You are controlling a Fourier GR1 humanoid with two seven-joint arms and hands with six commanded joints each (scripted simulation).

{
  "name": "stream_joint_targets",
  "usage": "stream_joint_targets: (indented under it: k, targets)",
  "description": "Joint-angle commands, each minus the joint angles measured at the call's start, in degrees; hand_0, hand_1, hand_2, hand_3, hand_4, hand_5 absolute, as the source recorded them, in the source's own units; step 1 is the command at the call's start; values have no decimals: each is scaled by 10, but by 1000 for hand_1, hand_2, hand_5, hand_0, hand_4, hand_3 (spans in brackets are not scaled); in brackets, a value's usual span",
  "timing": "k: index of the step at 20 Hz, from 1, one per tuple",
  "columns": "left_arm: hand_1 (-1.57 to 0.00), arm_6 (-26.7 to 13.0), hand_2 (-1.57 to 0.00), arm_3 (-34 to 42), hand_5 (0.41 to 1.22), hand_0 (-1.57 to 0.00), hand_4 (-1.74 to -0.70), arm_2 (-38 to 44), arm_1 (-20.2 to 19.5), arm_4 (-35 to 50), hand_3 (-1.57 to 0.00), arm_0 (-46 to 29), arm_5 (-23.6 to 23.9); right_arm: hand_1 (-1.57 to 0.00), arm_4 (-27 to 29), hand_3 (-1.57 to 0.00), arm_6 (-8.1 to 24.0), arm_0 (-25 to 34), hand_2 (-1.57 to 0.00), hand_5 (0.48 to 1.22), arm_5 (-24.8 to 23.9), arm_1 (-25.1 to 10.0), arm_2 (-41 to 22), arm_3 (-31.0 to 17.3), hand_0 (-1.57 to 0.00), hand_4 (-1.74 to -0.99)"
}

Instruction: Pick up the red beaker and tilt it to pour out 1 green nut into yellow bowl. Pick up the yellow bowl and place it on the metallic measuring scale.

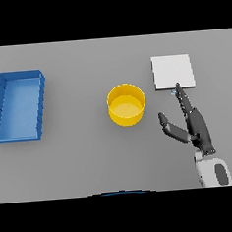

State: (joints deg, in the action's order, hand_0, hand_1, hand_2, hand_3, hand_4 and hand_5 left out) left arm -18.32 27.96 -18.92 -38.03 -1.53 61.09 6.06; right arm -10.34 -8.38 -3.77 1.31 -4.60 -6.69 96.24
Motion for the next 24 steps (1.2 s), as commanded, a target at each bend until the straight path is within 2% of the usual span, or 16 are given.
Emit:
stream_joint_targets:
  k: [1, 5, 7, 11, 12, 13, 14, 15, 16, 18, 21, 24]
  targets:
    - [-1571, -13, -1571, 36, 1221, -1571, -1741, -1, -1, 11, -1569, -33, 20, 1, 4, 1, -1, 1, 1, 669, 1, -3, 4, -1, 1, -1131]
    - [-1571, -46, -1571, 184, 1221, -1571, -1741, -4, -13, 61, -1570, -174, 79, 1, -7, 1, -10, -2, 1, 676, -6, -11, 6, -1, 1, -1166]
    - [-1571, -61, -1571, 231, 1151, -1571, -1741, -11, -15, 76, -1571, -215, 100, 1, -4, 1, -12, -9, 1, 676, 1, -10, 2, 3, 1, -1174]
    - [-1571, -104, -1571, 289, 925, -1571, -1741, -22, -21, 96, -1571, -259, 135, 1, 0, 1, -7, -2, 1, 671, -1, -11, 8, -6, 1, -1157]
    - [-1571, -121, -1571, 312, 868, -1571, -1655, -24, -27, 98, -1571, -269, 135, 1, 0, 1, -9, -6, 1, 669, 0, -8, 4, -2, 1, -1155]
    - [-1571, -132, -1526, 322, 818, -1571, -1521, -25, -32, 100, -1525, -270, 127, 1, 3, 1, -5, 0, 1, 670, 2, -10, 8, -8, 1, -1155]
    - [-1344, -112, -1276, 338, 774, -1469, -1369, -28, -43, 107, -1318, -281, 98, 1, 5, 1, -10, -3, 1, 670, 3, -11, 8, -5, 1, -1153]
    - [-1075, -105, -1021, 349, 737, -1175, -1232, -25, -49, 122, -1055, -286, 74, 1, 9, 1, -10, 0, 1, 670, 3, -14, 13, -5, 1, -1151]
    - [-860, -97, -817, 361, 705, -940, -1126, -19, -54, 143, -843, -294, 48, 1, 10, 1, -8, 0, 1, 670, 5, -17, 13, -4, 1, -1149]
    - [-550, -96, -522, 366, 664, -601, -976, -17, -66, 162, -539, -302, 10, 1, 8, 1, -15, -10, 1, 670, 7, -16, 10, -4, 1, -1153]
    - [-281, -120, -267, 352, 632, -307, -843, -44, -69, 137, -276, -283, -14, 1, 6, 1, -12, -5, 1, 670, 5, -15, 9, -5, 1, -1155]
    - [-143, -123, -136, 345, 627, -157, -801, -59, -70, 113, -141, -280, -10, 1, -9, 1, -11, -3, 1, 665, -3, -18, 6, -4, 1, -1158]
